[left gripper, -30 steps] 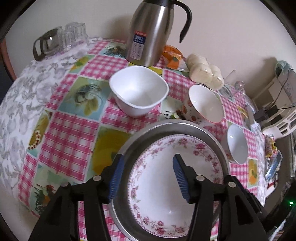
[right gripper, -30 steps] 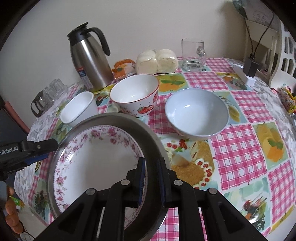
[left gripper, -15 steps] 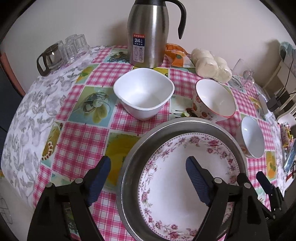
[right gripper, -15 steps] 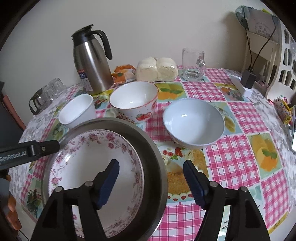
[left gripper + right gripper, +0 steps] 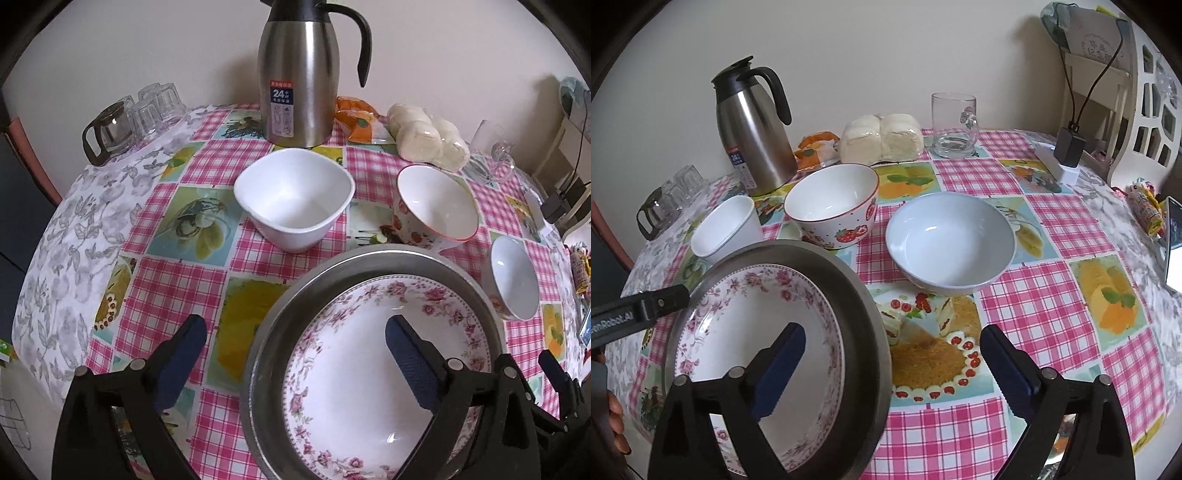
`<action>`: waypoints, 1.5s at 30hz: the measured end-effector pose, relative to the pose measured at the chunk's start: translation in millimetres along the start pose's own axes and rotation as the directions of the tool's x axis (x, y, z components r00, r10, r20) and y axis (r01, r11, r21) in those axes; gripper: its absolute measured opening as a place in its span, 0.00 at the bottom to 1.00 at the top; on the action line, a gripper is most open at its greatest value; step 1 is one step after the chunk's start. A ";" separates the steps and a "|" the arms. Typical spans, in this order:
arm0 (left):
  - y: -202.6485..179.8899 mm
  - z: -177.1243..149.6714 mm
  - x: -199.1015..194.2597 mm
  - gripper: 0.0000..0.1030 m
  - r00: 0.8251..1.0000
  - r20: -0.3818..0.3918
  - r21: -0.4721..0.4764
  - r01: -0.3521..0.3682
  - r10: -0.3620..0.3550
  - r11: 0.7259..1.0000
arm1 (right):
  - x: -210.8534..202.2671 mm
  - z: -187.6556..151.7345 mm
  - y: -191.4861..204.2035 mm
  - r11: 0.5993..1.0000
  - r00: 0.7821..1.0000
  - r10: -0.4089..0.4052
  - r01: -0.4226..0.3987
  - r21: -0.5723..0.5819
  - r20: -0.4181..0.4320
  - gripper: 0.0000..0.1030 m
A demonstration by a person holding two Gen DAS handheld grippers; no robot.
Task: Organize plates and bowls
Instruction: 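Move both tools toward the red-rimmed strawberry bowl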
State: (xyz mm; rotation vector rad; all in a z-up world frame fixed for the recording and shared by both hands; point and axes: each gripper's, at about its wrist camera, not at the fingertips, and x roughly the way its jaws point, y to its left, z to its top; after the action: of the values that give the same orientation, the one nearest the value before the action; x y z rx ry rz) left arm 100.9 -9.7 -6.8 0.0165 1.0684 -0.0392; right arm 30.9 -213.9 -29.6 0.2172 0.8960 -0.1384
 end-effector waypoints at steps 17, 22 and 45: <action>-18.0 17.1 -26.6 0.97 0.970 0.213 0.029 0.115 -0.118 0.993 | -19.7 7.1 -21.8 0.999 0.994 0.027 -0.030 0.024 0.103 1.00; -23.4 27.6 -28.4 0.97 0.932 0.277 0.081 0.219 -0.233 0.972 | -21.4 13.7 -26.5 0.998 0.992 0.023 -0.029 0.048 0.123 1.00; -31.4 87.5 13.6 0.97 0.889 0.198 -0.004 0.422 -0.413 0.906 | 9.6 83.8 -32.8 0.998 0.996 0.012 -0.018 0.062 0.090 1.00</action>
State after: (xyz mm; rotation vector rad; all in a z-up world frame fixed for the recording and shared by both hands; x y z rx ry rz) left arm 182.8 -44.3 23.6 -0.2581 0.8620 -0.3995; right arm 93.4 -266.5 9.3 0.2740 0.8012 -0.1613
